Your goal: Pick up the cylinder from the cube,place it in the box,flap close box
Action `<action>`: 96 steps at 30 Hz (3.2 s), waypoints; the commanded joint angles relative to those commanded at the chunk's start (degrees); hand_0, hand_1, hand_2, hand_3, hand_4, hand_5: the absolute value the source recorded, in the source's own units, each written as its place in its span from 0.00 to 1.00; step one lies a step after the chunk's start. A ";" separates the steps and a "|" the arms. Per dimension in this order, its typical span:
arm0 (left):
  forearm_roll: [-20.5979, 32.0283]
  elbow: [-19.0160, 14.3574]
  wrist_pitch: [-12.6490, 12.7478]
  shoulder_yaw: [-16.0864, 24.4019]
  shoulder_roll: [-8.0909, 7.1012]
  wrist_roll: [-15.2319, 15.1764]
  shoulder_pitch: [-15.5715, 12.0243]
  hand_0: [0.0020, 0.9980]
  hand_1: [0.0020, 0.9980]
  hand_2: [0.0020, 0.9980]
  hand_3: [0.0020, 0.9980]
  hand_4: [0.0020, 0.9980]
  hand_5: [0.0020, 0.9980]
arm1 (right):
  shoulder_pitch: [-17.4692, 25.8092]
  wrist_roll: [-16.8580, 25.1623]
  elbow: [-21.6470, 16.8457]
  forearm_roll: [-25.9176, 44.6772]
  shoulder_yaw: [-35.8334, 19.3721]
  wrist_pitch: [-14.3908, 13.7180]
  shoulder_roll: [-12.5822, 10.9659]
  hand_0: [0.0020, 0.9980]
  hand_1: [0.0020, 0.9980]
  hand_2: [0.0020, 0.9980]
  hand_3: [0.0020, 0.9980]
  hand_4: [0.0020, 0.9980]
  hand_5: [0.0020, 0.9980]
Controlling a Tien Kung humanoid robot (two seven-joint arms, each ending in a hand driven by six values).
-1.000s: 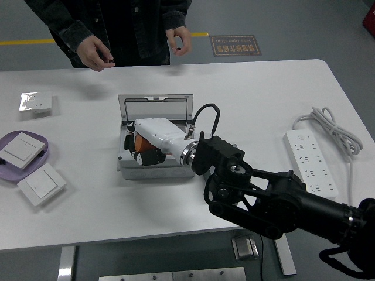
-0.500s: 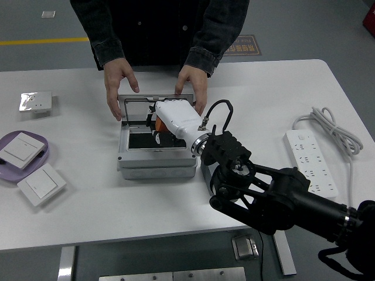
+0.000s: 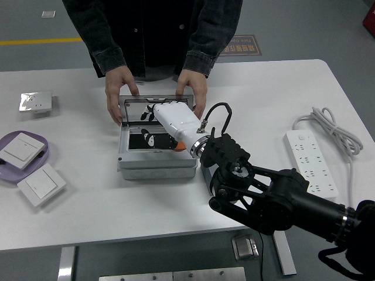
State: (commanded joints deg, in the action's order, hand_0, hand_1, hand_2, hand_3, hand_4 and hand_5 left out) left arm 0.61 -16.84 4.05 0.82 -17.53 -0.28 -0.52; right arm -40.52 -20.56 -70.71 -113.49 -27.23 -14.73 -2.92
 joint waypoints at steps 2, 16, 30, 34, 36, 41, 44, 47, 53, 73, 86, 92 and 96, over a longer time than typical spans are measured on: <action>0.01 -0.01 0.00 -0.03 0.02 -0.01 -0.02 0.62 0.63 0.60 0.62 0.69 0.24 | 0.09 0.39 -0.12 0.70 0.05 -0.32 -0.18 0.79 0.67 0.66 0.67 0.74 0.40; 0.59 0.00 -0.02 -0.50 0.25 -0.21 -0.07 0.62 0.63 0.60 0.62 0.69 0.24 | 1.10 7.42 -9.78 17.39 -1.26 -6.12 -4.13 0.83 0.71 0.70 0.73 0.91 0.47; 0.63 -0.02 -0.04 -0.59 0.18 -0.23 0.08 0.62 0.63 0.60 0.62 0.69 0.24 | -2.74 7.55 -13.82 18.61 -5.62 -5.93 -7.94 0.80 0.68 0.66 0.70 0.87 0.47; 0.69 -0.02 -0.05 -0.64 0.15 -0.22 0.17 0.62 0.63 0.60 0.62 0.69 0.24 | -3.97 7.46 -12.04 18.57 -6.40 -5.64 -8.53 0.80 0.68 0.66 0.70 0.87 0.47; 0.60 -0.03 -0.05 -0.56 0.12 -0.18 0.24 0.62 0.63 0.60 0.62 0.69 0.24 | -4.55 7.50 -11.00 18.75 -6.59 -5.58 -8.72 0.79 0.68 0.66 0.69 0.87 0.47; 0.09 -0.05 -0.07 -0.26 -0.14 -0.03 0.51 0.62 0.63 0.60 0.62 0.69 0.24 | -6.15 8.23 -7.00 20.29 -5.84 -6.02 -8.52 0.80 0.68 0.65 0.69 0.86 0.47; -0.07 -0.07 -0.09 -0.23 -0.33 -0.03 0.69 0.62 0.63 0.60 0.62 0.69 0.24 | -7.15 9.21 -3.42 22.49 -4.34 -6.53 -8.14 0.80 0.68 0.65 0.69 0.86 0.47; -0.08 -0.09 -0.09 -0.29 -0.44 -0.06 0.74 0.62 0.63 0.60 0.62 0.69 0.24 | -7.74 10.45 -0.04 25.07 -2.41 -7.11 -8.01 0.79 0.68 0.65 0.69 0.86 0.47; 0.17 -0.16 -0.08 -0.67 -0.33 -0.23 0.67 0.62 0.63 0.60 0.62 0.69 0.24 | -8.12 12.45 5.69 29.26 1.32 -7.62 -7.85 0.78 0.67 0.65 0.68 0.85 0.48; -0.98 -0.24 0.01 0.79 -0.45 -0.30 0.59 0.62 0.63 0.60 0.62 0.69 0.24 | -2.37 16.56 -10.36 36.72 6.21 -8.44 -15.16 0.75 0.66 0.63 0.65 0.83 0.47; -0.76 -0.14 0.04 0.69 -0.52 -0.41 0.30 0.62 0.63 0.60 0.62 0.69 0.24 | 2.79 20.01 -17.60 53.35 2.47 -7.39 -19.51 0.70 0.64 0.63 0.65 0.76 0.46; -0.15 -0.09 0.09 0.37 -0.35 -0.46 -0.58 0.62 0.63 0.60 0.62 0.69 0.24 | 9.00 19.65 -22.03 49.77 -7.10 -7.25 -22.47 0.70 0.64 0.63 0.66 0.72 0.44; 0.07 -0.06 0.11 0.41 -0.05 -0.47 -1.24 0.62 0.63 0.60 0.62 0.69 0.24 | 13.49 21.05 -23.38 49.45 -13.78 -6.38 -23.04 0.69 0.64 0.63 0.66 0.71 0.45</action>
State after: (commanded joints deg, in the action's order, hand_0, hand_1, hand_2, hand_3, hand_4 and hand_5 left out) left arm 0.68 -16.90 4.16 1.23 -17.57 -0.75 -1.77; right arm -27.02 0.49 -94.09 -64.04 -41.01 -21.10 -25.95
